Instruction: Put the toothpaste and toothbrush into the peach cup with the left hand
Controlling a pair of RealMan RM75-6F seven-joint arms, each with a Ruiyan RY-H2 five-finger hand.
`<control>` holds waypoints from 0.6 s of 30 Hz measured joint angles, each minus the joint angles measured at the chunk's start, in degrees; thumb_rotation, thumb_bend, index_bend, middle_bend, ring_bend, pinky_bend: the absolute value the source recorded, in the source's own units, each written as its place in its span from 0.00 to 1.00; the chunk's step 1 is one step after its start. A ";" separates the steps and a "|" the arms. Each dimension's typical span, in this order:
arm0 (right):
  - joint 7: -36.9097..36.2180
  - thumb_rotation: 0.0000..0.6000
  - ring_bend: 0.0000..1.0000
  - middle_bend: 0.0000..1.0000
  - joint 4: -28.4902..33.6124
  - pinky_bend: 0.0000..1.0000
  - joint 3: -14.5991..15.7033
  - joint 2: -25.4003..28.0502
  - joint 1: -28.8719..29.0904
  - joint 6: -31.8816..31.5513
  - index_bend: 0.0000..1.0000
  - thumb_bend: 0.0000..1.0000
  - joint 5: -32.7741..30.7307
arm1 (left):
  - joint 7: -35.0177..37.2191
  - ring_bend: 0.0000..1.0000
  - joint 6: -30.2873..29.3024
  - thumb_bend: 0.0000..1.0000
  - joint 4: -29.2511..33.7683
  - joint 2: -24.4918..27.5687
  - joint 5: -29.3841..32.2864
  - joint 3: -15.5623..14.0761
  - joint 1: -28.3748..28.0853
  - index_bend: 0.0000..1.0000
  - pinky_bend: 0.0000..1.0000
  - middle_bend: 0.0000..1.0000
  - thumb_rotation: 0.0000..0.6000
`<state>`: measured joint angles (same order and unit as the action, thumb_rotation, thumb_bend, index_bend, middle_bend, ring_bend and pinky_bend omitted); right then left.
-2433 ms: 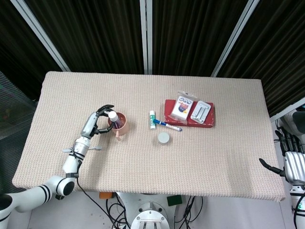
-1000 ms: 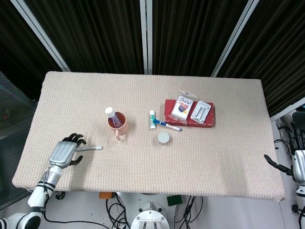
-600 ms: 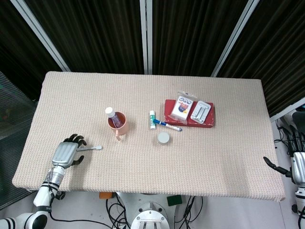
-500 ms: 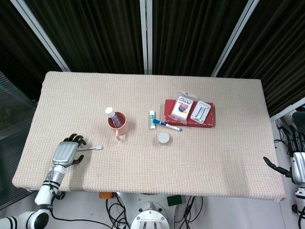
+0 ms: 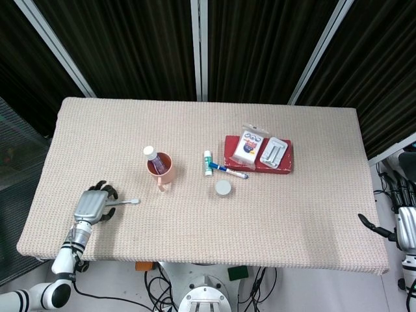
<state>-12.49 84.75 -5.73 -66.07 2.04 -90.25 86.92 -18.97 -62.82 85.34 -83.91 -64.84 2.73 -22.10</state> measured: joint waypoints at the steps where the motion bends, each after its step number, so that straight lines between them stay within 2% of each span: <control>1: 0.06 0.83 0.00 0.00 0.04 0.00 0.01 -0.01 0.03 0.04 0.00 0.35 0.01 | -0.07 0.13 0.07 0.34 -0.10 -0.04 0.09 0.01 -0.02 0.44 0.28 0.31 1.00; 11: 0.32 0.83 0.00 0.00 0.08 0.00 0.15 -0.10 -0.04 0.26 0.00 0.35 -0.19 | -0.17 0.15 -0.16 0.37 -1.50 -1.16 0.68 0.31 0.09 0.51 0.30 0.35 1.00; 18: 0.25 0.83 0.00 0.00 -0.11 0.00 0.26 -0.29 -0.08 0.45 0.00 0.35 -0.28 | -1.30 0.15 -0.33 0.37 -2.45 -1.85 0.80 0.15 0.19 0.51 0.30 0.36 1.00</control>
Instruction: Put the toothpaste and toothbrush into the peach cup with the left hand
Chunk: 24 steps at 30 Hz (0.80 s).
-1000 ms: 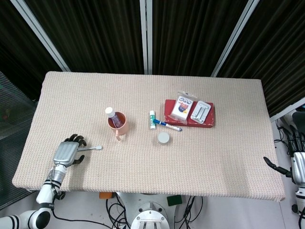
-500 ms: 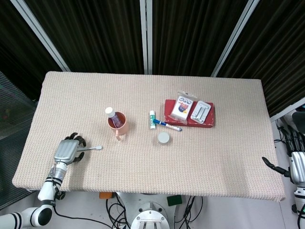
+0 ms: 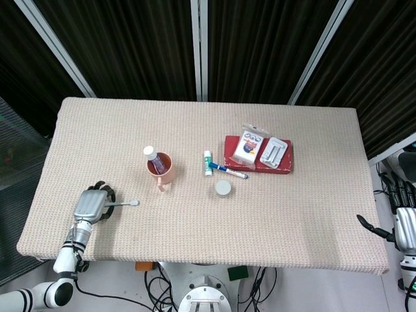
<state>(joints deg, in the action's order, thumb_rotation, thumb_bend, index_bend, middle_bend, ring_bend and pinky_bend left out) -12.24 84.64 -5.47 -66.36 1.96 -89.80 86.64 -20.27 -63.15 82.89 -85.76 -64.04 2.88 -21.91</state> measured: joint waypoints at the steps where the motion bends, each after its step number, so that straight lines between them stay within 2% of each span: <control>1: -0.02 0.83 0.00 0.00 -0.04 0.00 0.00 -0.02 -0.01 0.00 0.00 0.35 -0.01 | -0.02 0.15 -0.02 0.37 -0.06 -0.09 -0.03 -0.04 0.03 0.51 0.30 0.36 1.00; 24: 0.00 0.83 0.00 0.00 -0.24 0.00 0.11 -0.26 0.06 0.35 0.00 0.36 -0.02 | -0.14 0.15 0.09 0.37 -0.26 0.04 -1.72 -0.60 0.14 0.49 0.30 0.34 1.00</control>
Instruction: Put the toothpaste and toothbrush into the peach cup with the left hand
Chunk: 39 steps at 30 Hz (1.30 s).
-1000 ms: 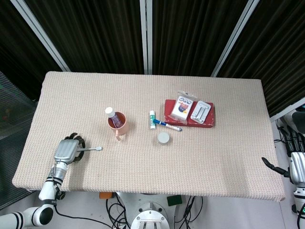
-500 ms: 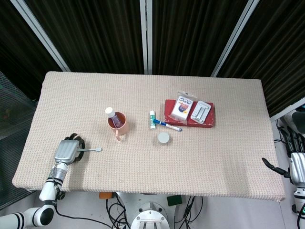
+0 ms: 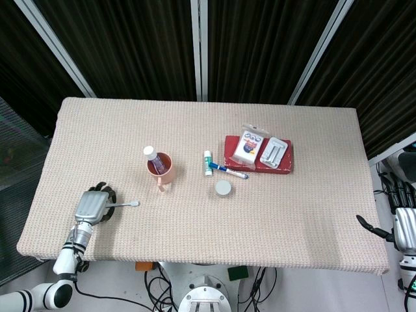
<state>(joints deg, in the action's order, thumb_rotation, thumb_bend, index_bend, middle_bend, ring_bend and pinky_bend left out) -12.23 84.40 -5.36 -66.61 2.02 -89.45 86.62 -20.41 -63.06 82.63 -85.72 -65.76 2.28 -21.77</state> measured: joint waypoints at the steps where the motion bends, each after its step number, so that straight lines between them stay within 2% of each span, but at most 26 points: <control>1: 0.03 0.83 0.00 0.00 0.03 0.00 0.01 0.01 0.01 0.01 0.00 0.36 0.02 | -0.14 0.15 0.04 0.37 -0.10 -0.02 -0.01 -0.04 -0.02 0.50 0.30 0.34 1.00; 15: 0.65 0.83 0.00 0.00 0.57 0.00 0.08 0.18 0.30 0.45 0.00 0.36 0.15 | -1.34 0.17 -1.41 0.38 -0.81 -1.06 0.35 0.77 0.21 0.59 0.30 0.37 1.00; 25: 0.55 0.83 0.00 0.00 0.52 0.00 0.07 0.16 0.28 0.33 0.00 0.36 0.16 | 1.52 0.18 -3.83 0.38 -0.28 -0.78 -1.64 1.65 0.86 0.60 0.30 0.39 1.00; 34: -0.12 0.83 0.00 0.00 -0.07 0.00 0.05 -0.09 0.24 0.40 0.00 0.36 -0.07 | 9.78 0.21 -6.26 0.38 1.15 0.65 -4.47 3.06 1.80 0.61 0.33 0.43 1.00; 39: -0.64 0.83 0.00 0.00 -0.42 0.00 -0.03 -0.14 0.15 0.26 0.00 0.35 -0.18 | 21.09 0.21 -5.89 0.38 2.60 1.99 -4.68 4.85 2.44 0.61 0.34 0.43 1.00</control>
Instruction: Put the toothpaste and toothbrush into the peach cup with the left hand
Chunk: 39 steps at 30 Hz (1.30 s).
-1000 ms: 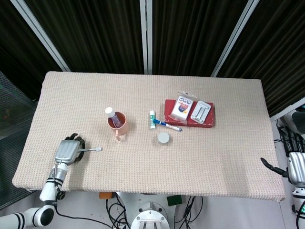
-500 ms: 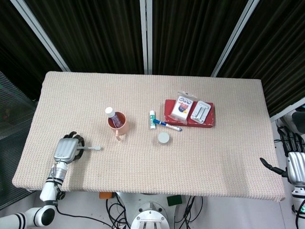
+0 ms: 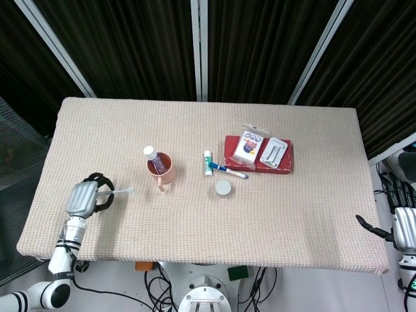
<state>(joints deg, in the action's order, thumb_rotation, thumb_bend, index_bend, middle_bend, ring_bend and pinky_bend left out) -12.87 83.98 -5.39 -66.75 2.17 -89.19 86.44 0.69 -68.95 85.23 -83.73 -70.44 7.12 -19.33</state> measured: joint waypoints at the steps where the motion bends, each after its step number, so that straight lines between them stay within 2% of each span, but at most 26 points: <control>1: -0.11 0.83 0.00 0.00 -0.05 0.00 -0.03 -0.01 -0.02 -0.07 0.00 0.35 -0.01 | 2.52 0.22 0.19 0.38 0.35 0.34 -0.01 0.39 0.11 0.61 0.34 0.43 1.00; 11: -0.59 0.83 0.00 0.00 -0.34 0.00 -0.16 -0.04 -0.16 -0.32 0.00 0.35 -0.11 | 33.45 0.23 3.09 0.38 4.76 5.09 -0.78 5.55 1.30 0.62 0.36 0.45 1.00; 17: -0.84 0.83 0.00 0.00 -0.17 0.00 -0.41 0.10 -0.27 -1.06 0.00 0.35 0.08 | 46.42 0.23 4.98 0.38 7.11 8.29 -2.65 9.54 0.66 0.62 0.36 0.45 1.00; 23: -1.71 0.83 0.00 0.00 -0.09 0.00 -0.90 0.27 -0.39 -2.16 0.00 0.35 0.41 | 51.23 0.25 5.76 0.38 11.64 9.40 -1.66 14.28 -1.65 0.62 0.36 0.49 1.00; 26: -2.00 0.83 0.00 0.00 -0.35 0.00 -1.02 0.21 -0.32 -2.13 0.00 0.35 0.36 | 51.79 0.25 7.41 0.38 13.61 9.51 -0.64 15.49 -3.49 0.62 0.36 0.49 1.00; 39: -2.48 0.83 0.00 0.00 -0.71 0.00 -0.86 0.35 -0.12 -1.50 0.00 0.35 0.33 | 51.16 0.25 13.89 0.38 12.95 3.17 4.08 16.11 -9.89 0.62 0.36 0.49 1.00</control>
<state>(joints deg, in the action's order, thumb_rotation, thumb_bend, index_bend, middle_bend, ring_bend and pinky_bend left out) -15.36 83.27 -6.25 -66.40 2.05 -90.68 86.77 51.85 -55.07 98.18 -80.56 -66.36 23.23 -29.22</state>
